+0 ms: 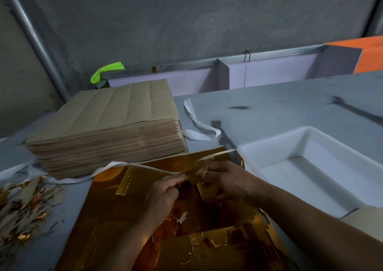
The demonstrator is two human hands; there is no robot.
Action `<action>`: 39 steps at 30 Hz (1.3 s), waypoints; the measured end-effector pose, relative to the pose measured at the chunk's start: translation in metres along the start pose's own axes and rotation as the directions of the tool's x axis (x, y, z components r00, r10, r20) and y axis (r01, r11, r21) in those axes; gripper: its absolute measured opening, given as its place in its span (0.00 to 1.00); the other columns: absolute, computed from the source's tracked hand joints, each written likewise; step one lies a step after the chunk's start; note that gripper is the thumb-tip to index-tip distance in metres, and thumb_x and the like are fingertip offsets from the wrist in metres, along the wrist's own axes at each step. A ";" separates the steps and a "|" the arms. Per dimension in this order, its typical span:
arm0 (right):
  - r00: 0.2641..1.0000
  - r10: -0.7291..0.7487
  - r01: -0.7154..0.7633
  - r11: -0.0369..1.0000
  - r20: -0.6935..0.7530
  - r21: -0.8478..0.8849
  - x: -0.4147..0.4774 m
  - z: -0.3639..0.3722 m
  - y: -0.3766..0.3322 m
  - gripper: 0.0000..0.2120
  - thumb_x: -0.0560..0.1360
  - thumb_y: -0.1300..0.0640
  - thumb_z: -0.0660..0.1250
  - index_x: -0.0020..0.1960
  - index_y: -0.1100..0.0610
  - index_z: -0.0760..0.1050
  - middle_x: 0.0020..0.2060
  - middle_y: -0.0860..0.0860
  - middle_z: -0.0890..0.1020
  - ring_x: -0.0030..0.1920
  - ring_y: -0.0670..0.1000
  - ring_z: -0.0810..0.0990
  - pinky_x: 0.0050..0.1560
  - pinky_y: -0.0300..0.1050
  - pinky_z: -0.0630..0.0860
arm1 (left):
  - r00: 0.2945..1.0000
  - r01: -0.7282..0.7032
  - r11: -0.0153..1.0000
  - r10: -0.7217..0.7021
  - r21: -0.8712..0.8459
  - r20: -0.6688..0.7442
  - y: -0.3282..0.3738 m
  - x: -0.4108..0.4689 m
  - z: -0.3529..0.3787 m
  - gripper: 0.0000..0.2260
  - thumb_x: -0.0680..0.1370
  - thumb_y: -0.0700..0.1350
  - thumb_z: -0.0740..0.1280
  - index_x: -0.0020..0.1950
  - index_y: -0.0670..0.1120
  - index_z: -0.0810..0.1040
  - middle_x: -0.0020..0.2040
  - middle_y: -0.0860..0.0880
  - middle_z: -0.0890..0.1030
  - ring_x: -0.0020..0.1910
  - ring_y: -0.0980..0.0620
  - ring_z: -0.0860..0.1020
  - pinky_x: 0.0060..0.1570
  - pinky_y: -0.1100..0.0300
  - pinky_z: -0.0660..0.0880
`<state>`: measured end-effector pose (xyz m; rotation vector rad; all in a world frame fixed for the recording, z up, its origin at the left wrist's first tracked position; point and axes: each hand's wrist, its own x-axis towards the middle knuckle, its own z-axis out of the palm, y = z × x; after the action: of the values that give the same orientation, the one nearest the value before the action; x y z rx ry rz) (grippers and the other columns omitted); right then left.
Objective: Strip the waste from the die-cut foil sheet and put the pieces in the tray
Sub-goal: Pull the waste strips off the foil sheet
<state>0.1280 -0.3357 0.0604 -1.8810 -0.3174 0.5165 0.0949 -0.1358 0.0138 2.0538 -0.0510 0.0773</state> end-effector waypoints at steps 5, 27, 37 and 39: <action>0.999 0.032 -0.033 0.999 -0.017 -0.009 0.003 -0.001 0.002 0.09 0.81 0.48 0.63 0.50 0.51 0.79 0.48 0.50 0.83 0.50 0.51 0.82 0.45 0.41 0.78 | 0.965 0.029 0.999 -0.035 -0.026 -0.259 -0.008 0.011 -0.013 0.16 0.83 0.44 0.55 0.62 0.51 0.80 0.59 0.43 0.81 0.57 0.42 0.79 0.52 0.51 0.79; 0.999 -0.005 -0.008 0.969 -0.054 -0.248 0.008 -0.001 0.007 0.13 0.80 0.64 0.61 0.46 0.47 0.74 0.41 0.47 0.78 0.37 0.46 0.79 0.31 0.33 0.73 | 0.984 0.164 0.683 -0.064 0.711 -0.165 -0.058 0.036 -0.006 0.22 0.83 0.48 0.54 0.77 0.62 0.58 0.78 0.56 0.58 0.79 0.52 0.51 0.77 0.48 0.49; 0.998 -0.021 0.006 0.963 -0.054 -0.271 0.008 -0.002 0.006 0.14 0.80 0.62 0.62 0.58 0.44 0.70 0.55 0.50 0.77 0.41 0.50 0.79 0.33 0.36 0.74 | 0.985 0.158 0.696 -0.056 0.701 -0.166 -0.061 0.039 -0.005 0.23 0.81 0.48 0.56 0.76 0.62 0.59 0.78 0.56 0.60 0.78 0.51 0.53 0.77 0.47 0.50; 0.997 -0.011 -0.008 0.967 -0.071 -0.256 0.009 -0.003 0.006 0.14 0.80 0.62 0.63 0.58 0.43 0.70 0.55 0.50 0.77 0.41 0.51 0.79 0.32 0.36 0.74 | 0.984 0.158 0.689 -0.054 0.707 -0.167 -0.061 0.040 -0.005 0.22 0.81 0.49 0.56 0.76 0.62 0.60 0.77 0.56 0.60 0.78 0.51 0.53 0.77 0.47 0.51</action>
<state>0.1373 -0.3366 0.0536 -2.1447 -0.3514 0.4203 0.1386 -0.1031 -0.0349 2.8396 0.2216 0.1874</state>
